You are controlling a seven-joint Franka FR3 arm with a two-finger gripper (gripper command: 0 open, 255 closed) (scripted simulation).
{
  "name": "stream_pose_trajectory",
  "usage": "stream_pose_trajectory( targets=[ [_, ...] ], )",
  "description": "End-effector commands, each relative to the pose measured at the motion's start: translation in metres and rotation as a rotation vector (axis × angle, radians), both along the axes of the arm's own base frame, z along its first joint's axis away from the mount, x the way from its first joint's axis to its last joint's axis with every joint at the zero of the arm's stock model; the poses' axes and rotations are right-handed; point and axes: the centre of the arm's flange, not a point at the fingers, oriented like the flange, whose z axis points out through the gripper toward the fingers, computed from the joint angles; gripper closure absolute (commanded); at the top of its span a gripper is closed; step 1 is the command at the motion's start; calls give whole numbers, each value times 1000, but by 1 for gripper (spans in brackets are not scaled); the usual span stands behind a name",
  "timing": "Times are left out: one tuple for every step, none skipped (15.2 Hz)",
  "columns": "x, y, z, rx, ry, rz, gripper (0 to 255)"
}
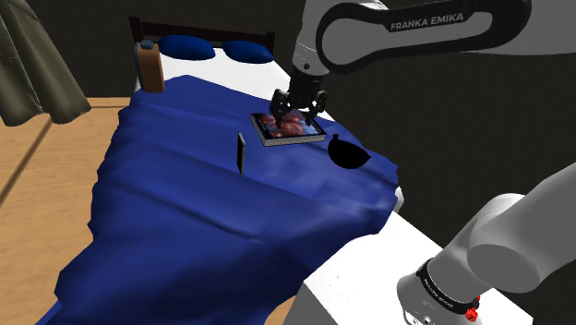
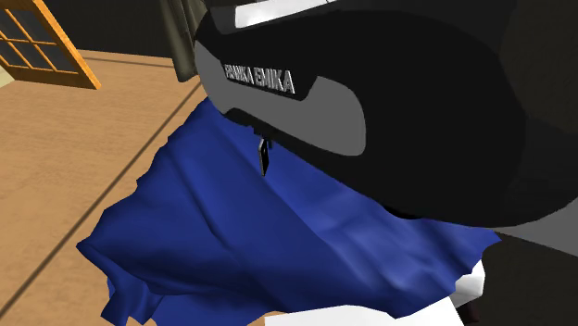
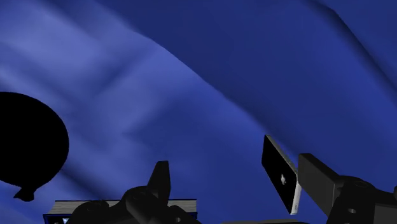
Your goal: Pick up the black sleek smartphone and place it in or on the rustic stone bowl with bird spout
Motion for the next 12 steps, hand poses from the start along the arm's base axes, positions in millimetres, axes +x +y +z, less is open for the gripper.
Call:
stream_pose_trajectory(
  targets=[
    [19, 17, -12, -4, -3, -12, 0],
    [28, 25, -18, -7, -5, -17, 0],
    [37, 33, -24, -10, -6, -23, 0],
    [46, 41, -30, -12, -7, -28, 0],
    [56, 49, -36, -15, -9, -33, 0],
    [65, 56, -41, -18, -10, -38, 0],
    [74, 64, -47, -20, -11, -44, 0],
    [83, 72, -53, -23, -13, -49, 0],
    [93, 79, -59, -26, -14, -54, 0],
    [102, 87, -65, -29, -15, -60, 0],
    [105, 88, -66, -29, -16, -61, 0],
    [105, 88, -71, -29, -16, -61, 0]
  ],
)
